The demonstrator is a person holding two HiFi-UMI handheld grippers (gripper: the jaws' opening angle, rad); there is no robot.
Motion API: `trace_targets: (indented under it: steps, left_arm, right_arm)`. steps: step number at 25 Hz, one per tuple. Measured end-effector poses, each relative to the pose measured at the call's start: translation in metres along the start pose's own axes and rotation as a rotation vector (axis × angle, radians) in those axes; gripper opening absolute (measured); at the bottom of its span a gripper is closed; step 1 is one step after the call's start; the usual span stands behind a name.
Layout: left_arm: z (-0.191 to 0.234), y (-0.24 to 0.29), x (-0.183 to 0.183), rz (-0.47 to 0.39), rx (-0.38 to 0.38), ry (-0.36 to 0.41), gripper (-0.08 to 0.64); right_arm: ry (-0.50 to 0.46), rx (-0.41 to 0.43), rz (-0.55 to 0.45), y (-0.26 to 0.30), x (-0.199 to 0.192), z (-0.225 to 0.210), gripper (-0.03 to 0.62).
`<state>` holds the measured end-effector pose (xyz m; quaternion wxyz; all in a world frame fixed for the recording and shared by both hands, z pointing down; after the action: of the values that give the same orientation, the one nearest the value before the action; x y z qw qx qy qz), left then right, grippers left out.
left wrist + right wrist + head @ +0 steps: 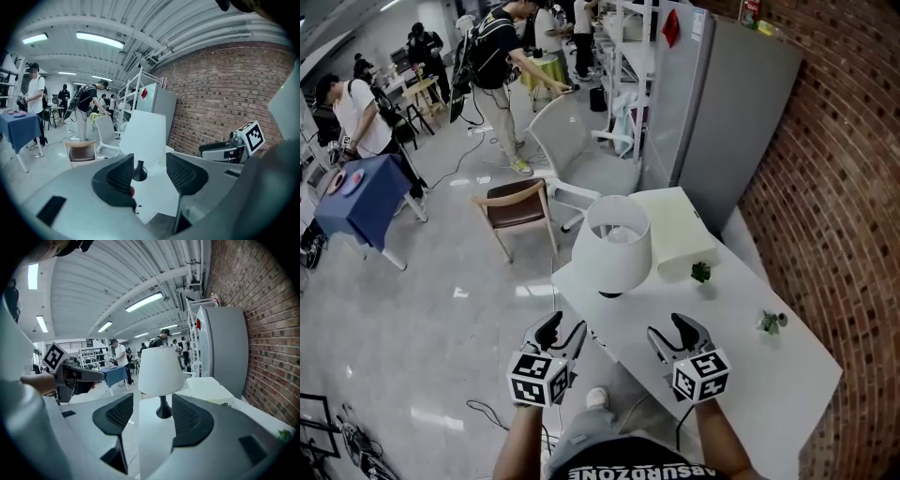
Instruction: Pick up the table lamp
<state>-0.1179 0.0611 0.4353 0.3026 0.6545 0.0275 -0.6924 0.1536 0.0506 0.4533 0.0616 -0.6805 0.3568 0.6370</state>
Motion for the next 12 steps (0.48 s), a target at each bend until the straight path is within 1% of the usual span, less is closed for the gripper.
trace_targets:
  steps: [4, 9, 12]
  left_arm:
    - [0.014, 0.012, 0.002, 0.009, -0.014, -0.014, 0.196]
    - [0.033, 0.025, 0.008, 0.012, -0.033, -0.026, 0.196]
    - [0.044, 0.033, 0.009, 0.015, -0.050, -0.028, 0.196]
  right_arm:
    - [0.041, -0.016, -0.003, 0.014, 0.005, -0.008, 0.233]
    - [0.185, 0.002, -0.005, 0.033, 0.010, -0.021, 0.233]
    - [0.230, 0.008, -0.005, 0.045, 0.009, -0.024, 0.233]
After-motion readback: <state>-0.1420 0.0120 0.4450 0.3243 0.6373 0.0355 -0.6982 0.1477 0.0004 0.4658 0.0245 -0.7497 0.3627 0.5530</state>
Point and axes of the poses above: the fingertips, and each gripper's own axes: y forward along the fingers, z to its left, x out of its top, the point moved 9 cm from there along -y, backward along the fingers, and after that the axes turned 3 degrees about y, right-handed, at the moved point
